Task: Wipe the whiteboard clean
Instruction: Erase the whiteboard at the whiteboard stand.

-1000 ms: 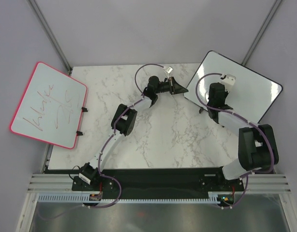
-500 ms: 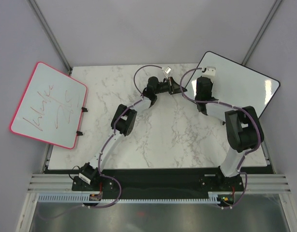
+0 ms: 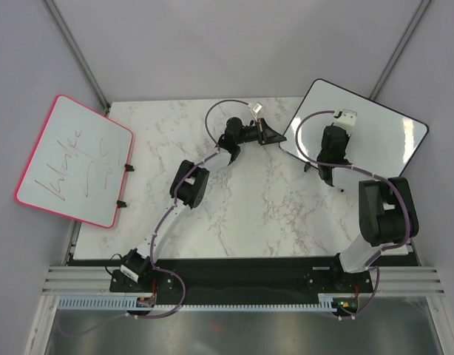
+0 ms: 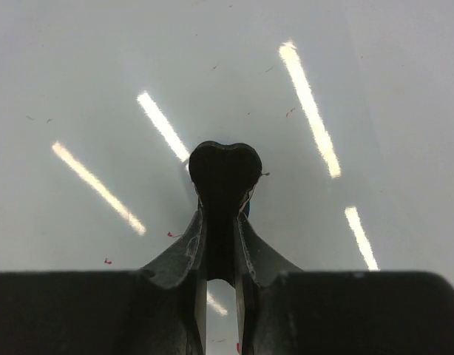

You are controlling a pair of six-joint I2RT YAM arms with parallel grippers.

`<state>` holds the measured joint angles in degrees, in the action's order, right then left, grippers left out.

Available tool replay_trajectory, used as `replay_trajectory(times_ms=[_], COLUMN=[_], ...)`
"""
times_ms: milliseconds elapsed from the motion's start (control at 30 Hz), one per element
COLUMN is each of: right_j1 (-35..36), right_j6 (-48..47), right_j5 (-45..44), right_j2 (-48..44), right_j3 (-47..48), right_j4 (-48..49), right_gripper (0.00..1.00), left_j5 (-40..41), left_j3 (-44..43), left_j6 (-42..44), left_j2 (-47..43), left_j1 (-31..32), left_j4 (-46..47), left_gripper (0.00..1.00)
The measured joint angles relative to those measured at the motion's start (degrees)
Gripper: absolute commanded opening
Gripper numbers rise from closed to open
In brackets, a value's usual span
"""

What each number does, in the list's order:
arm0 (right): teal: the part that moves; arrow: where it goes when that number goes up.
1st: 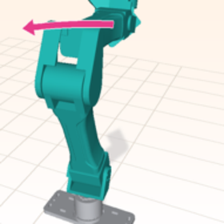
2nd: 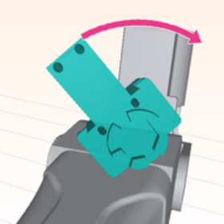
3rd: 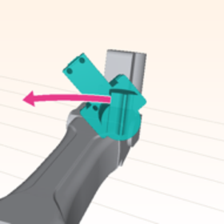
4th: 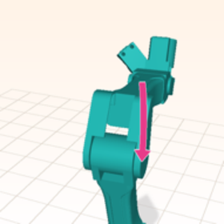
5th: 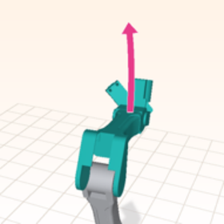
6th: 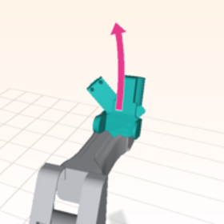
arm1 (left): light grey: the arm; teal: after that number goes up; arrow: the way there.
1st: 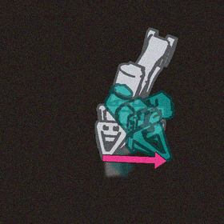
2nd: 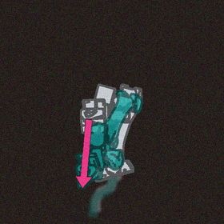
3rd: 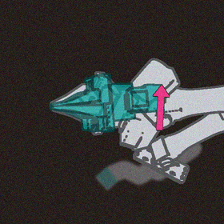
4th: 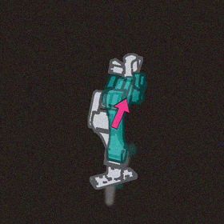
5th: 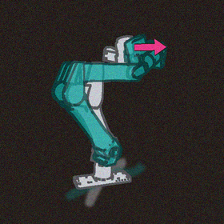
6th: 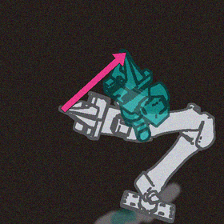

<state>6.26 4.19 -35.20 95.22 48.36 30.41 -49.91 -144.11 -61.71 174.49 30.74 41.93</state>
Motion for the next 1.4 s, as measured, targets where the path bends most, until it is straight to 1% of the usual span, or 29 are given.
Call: replay_trajectory(times_ms=[100, 233, 400, 533, 667, 867, 967, 1100, 1267, 1400], right_j1=[-0.4, 3.8, 9.9, 11.3, 8.9, -1.0, -3.1, 0.4, 6.6, 8.3], right_j6=[0.2, -0.8, 0.4, 1.0, 2.8, 2.5, 2.0, 1.3, 2.2, 3.8], right_j5=[-0.5, -2.6, -1.4, -1.9, -1.8, -4.1, -5.4, -6.7, -6.9, -6.3], right_j2=[-0.1, 2.7, 8.6, 10.5, 9.3, 2.8, 2.1, 3.0, 7.6, 7.9], right_j3=[0.0, 2.3, 7.5, 9.1, 8.4, 4.0, 3.7, 4.1, 7.6, 7.4], right_j4=[0.3, 0.5, 0.7, 0.9, 1.5, 2.2, 2.2, 2.0, 1.2, 0.4], right_gripper=[0.0, 0.0, 0.0, 0.0, 0.0, 0.0, 0.0, 0.0, 0.0, 0.0], left_j5=[0.0, -0.1, -0.2, -0.1, 0.3, 0.0, -0.1, -0.2, -0.2, -0.2], left_j3=[-0.4, -0.6, -0.7, -0.7, -1.2, -1.5, -1.6, -1.6, -1.6, -1.6], left_j6=[0.0, 0.0, 0.0, 0.0, 0.0, 0.0, 0.0, 0.0, 0.0, 0.0], left_j2=[0.2, 0.2, 0.3, 0.3, 0.3, 0.3, 0.3, 0.3, 0.5, 0.5], left_j1=[0.0, -0.1, -0.1, -0.1, 0.0, 0.0, 0.0, -0.1, -0.1, -0.1], left_j4=[0.0, 0.0, 0.0, -0.3, -1.0, -1.1, -1.1, -1.0, -1.2, -1.1], left_gripper=[0.02, 0.02, 0.02, 0.02, 0.02, 0.02, 0.02, 0.02, 0.02, 0.02])
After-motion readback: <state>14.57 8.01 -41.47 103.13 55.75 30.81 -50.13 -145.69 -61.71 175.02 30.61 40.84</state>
